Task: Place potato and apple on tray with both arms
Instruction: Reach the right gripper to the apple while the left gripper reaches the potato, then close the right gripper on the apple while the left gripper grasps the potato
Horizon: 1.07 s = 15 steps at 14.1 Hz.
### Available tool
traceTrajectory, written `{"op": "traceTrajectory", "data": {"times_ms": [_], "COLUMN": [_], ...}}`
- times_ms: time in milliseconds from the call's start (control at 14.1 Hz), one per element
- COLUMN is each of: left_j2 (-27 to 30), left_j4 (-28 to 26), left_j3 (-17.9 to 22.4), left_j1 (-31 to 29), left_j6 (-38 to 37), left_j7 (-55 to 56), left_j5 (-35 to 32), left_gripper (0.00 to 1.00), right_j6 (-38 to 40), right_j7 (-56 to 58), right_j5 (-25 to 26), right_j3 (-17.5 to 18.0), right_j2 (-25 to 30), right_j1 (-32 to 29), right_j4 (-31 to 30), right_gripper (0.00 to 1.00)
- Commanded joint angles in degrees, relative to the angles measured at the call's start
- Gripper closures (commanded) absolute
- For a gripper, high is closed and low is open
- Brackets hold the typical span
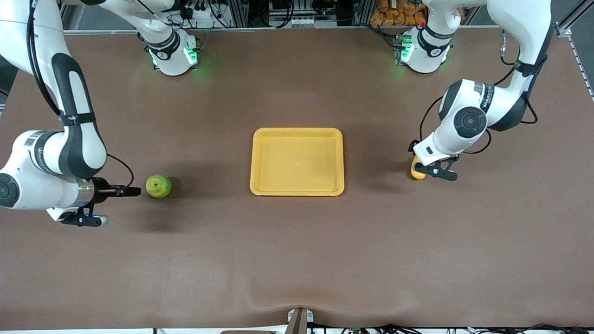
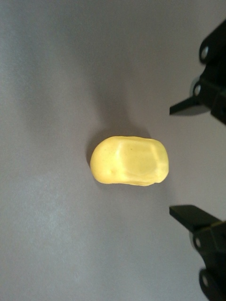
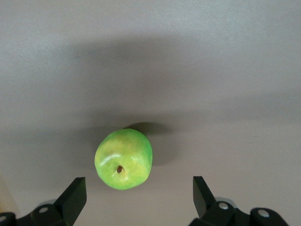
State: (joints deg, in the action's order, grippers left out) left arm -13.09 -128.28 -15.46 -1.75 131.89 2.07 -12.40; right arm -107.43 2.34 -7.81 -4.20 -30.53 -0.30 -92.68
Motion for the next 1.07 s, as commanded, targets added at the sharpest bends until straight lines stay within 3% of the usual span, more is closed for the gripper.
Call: {"op": "traceTrajectory", "data": {"times_ms": [0, 711, 996], "left_j2": [-1.8, -5.7, -6.8], "left_j4": [0.3, 0.7, 0.7], "left_j3": [-0.4, -0.4, -0.4], "left_j1": [-0.1, -0.1, -0.3], "left_j6": [2.4, 6.2, 7.8], "left_j7": [-0.8, -0.8, -0.8], "left_j5": [-1.3, -6.4, -8.1], "left_gripper": [0.21, 0.28, 0.29], "right_j6": [-0.8, -6.8, -9.3], "right_j7": [-0.6, -6.6, -5.3], "right_j5": [-0.7, -1.9, 0.2], "right_j3": [0.0, 0.1, -0.1], "right_j2": [-1.6, -3.5, -3.2], "right_j1": [0.8, 5.3, 5.1], "right_j4": [0.9, -5.1, -7.1], "right_gripper": [0.0, 0.0, 0.0]}}
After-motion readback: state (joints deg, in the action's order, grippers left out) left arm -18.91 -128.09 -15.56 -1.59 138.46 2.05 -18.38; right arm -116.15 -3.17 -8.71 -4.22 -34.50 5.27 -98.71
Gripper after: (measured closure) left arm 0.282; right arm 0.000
